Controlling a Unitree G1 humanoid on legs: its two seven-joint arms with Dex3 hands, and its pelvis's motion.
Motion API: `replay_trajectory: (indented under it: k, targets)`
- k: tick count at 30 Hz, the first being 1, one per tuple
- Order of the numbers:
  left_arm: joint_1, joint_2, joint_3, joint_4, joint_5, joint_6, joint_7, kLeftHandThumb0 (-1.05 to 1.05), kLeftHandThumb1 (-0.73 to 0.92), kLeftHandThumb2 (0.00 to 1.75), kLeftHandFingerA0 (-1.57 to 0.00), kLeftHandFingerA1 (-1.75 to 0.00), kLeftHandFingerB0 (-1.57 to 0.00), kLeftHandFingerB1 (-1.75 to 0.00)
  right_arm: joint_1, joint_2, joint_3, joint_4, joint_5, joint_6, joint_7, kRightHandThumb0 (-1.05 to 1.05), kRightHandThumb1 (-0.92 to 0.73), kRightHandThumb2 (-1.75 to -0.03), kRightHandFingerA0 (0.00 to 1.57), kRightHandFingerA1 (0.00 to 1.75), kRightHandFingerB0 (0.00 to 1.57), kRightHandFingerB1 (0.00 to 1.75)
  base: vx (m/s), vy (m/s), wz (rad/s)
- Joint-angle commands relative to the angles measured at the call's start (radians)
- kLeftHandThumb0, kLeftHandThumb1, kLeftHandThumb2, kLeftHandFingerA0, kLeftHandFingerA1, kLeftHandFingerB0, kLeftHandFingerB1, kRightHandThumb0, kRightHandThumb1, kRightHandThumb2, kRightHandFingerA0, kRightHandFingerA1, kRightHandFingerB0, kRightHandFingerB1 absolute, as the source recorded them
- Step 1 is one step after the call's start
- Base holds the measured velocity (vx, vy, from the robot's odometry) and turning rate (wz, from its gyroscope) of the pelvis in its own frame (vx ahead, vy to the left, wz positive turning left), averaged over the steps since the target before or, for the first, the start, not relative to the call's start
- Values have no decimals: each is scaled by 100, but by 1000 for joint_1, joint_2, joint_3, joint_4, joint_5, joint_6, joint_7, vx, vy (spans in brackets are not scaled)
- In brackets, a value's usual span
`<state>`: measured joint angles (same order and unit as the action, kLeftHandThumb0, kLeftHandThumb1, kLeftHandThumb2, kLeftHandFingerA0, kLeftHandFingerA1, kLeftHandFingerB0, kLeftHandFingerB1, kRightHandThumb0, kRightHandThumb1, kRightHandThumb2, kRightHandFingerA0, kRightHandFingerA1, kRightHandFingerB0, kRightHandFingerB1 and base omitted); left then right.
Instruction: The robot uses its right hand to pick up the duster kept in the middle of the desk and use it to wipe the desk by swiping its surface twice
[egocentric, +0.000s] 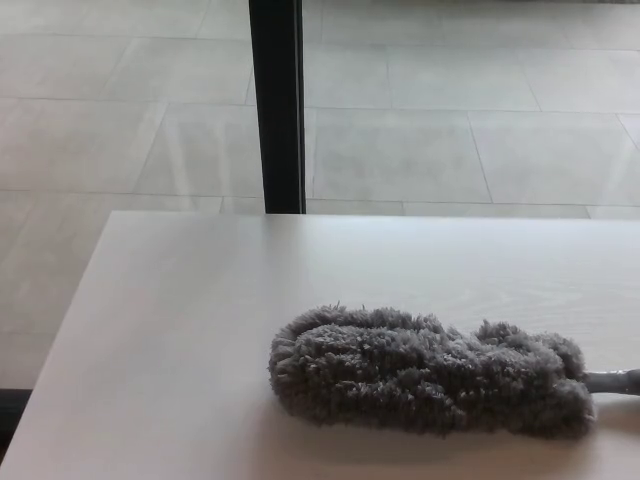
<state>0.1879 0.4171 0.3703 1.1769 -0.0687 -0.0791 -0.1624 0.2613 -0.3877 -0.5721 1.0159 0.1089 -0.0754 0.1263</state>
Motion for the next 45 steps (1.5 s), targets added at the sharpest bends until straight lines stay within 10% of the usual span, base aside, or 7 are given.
replay_trajectory:
  k: [1, 4, 9, 21, 23, 26, 45]
  targets:
    - [-31, 78, 119, 78, -134, 25, -107, -57, 57, 57, -51, -58, -40, -41, -22, -66, -173, 60, 212, -68, 84, -76, -59, -60, 71, 103, 42, 78, 0, 0, 0]
    - [-29, 71, 138, 86, -139, 22, -122, -58, 43, 81, -42, -62, -36, -52, -84, -119, -295, 57, 311, 13, 77, -85, -71, -61, 0, 81, 0, 48, 0, 0, 0]
    - [-35, 68, 166, 97, -144, 30, -122, -52, 56, 56, -42, -57, -41, -42, -220, -205, -328, 1, 299, 64, 19, -105, -58, -107, 0, 73, 0, 47, 0, 0, 0]
    - [-39, 69, 188, 100, -135, 29, -124, -55, 44, 81, -45, -65, -37, -54, -464, -180, -81, -666, 206, 155, 9, -105, -74, -63, 20, 120, 3, 74, 1, 0, 1]
    - [-37, 71, 194, 101, -143, 37, -146, -50, 57, 56, -41, -57, -39, -43, -488, -169, 9, -795, 167, 207, -9, -44, -20, -94, 9, 63, 3, 56, 0, 0, 0]
    - [-40, 71, 194, 108, -140, 31, -139, -54, 54, 56, -42, -57, -39, -42, -477, -121, 200, -952, -38, 127, -44, -92, -63, -104, 1, 29, 4, 18, 0, 0, 0]
    - [-34, 72, 192, 110, -134, 29, -153, -53, 57, 57, -44, -57, -38, -39, -507, -111, 865, -837, -552, -175, 14, -79, -71, -61, 0, 34, 11, 29, 0, 0, 0]
